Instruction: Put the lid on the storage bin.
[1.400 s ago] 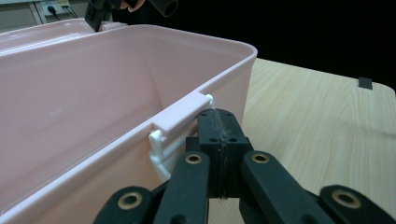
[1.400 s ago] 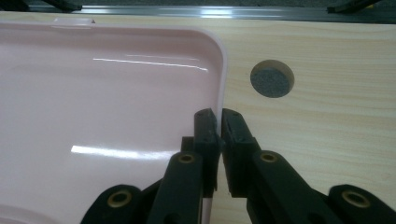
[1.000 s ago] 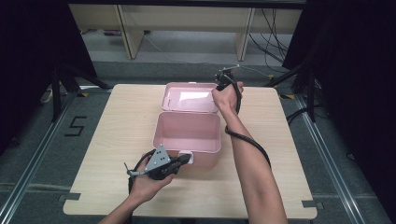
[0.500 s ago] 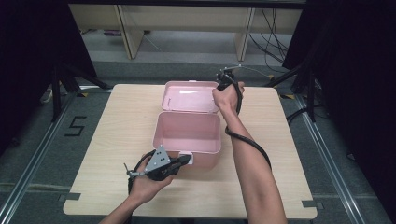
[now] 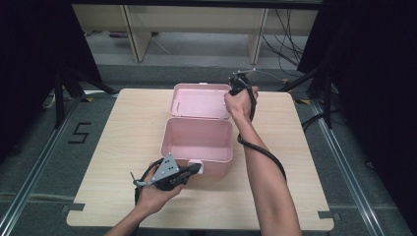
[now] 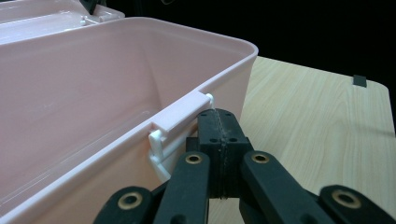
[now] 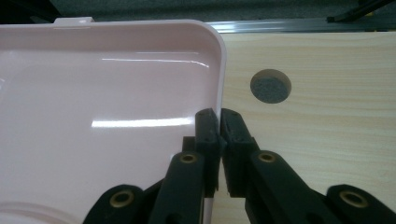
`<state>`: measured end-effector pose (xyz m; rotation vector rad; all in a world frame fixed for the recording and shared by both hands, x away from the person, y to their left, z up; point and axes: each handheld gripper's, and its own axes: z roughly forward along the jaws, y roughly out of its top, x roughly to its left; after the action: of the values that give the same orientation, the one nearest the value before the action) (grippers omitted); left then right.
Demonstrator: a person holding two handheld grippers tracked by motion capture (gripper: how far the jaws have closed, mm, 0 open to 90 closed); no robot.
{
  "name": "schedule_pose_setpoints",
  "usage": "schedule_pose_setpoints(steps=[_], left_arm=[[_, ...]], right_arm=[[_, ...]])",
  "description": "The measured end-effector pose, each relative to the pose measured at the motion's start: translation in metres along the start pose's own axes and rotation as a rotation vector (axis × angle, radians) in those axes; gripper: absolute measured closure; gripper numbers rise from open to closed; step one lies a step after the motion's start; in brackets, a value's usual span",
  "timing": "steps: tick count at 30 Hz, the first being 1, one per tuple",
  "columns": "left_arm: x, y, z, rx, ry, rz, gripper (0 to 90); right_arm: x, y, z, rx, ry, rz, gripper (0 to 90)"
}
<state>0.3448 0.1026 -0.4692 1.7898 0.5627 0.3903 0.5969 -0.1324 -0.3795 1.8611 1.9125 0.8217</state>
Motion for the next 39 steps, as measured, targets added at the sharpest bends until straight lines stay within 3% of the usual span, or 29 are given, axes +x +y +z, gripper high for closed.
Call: schedule_pose_setpoints(steps=[5,6,7,10,11,12,14,18,21,23,25,35,39], left_arm=[[0.000,0.000,0.000,0.003,-0.001,-0.001,90.0],[0.000,0.000,0.000,0.003,-0.001,-0.002,90.0],[0.000,0.000,0.000,0.004,-0.001,-0.001,90.0],[-0.001,0.000,0.000,0.005,-0.001,0.000,90.0],[-0.001,0.000,0.000,0.007,-0.002,-0.001,90.0],[-0.001,0.000,0.000,0.006,0.000,0.000,90.0],[-0.001,0.000,0.000,0.007,0.000,0.001,90.0],[0.000,0.000,0.000,0.006,0.001,0.000,90.0],[0.000,0.000,0.000,0.007,0.001,-0.002,90.0],[0.000,0.000,0.000,0.007,0.001,-0.002,90.0],[0.000,0.000,0.000,0.007,0.002,-0.002,90.0],[0.000,0.001,0.000,0.007,0.000,-0.006,90.0],[0.001,0.001,0.001,0.005,0.003,-0.006,90.0]], right_arm=[[-0.002,-0.001,-0.001,-0.020,-0.007,-0.035,87.3],[0.000,-0.001,-0.002,-0.017,0.002,0.000,87.3],[-0.001,-0.001,-0.002,-0.023,-0.001,-0.023,87.3],[-0.001,-0.001,-0.005,-0.030,0.004,-0.021,87.4],[-0.003,0.000,-0.005,-0.034,0.009,-0.052,87.4],[-0.001,-0.001,-0.007,-0.032,0.005,-0.021,87.4],[-0.001,0.000,-0.008,-0.036,0.006,-0.020,87.5],[-0.003,0.000,-0.009,-0.046,0.009,-0.048,87.6],[-0.001,0.000,-0.012,-0.052,0.011,-0.028,87.7],[-0.002,0.000,-0.013,-0.060,0.013,-0.054,87.7],[0.000,0.000,-0.015,-0.063,0.011,-0.027,87.8],[-0.001,0.001,-0.025,-0.090,0.028,-0.061,88.5],[0.000,0.001,-0.026,-0.091,0.022,-0.043,88.7]])
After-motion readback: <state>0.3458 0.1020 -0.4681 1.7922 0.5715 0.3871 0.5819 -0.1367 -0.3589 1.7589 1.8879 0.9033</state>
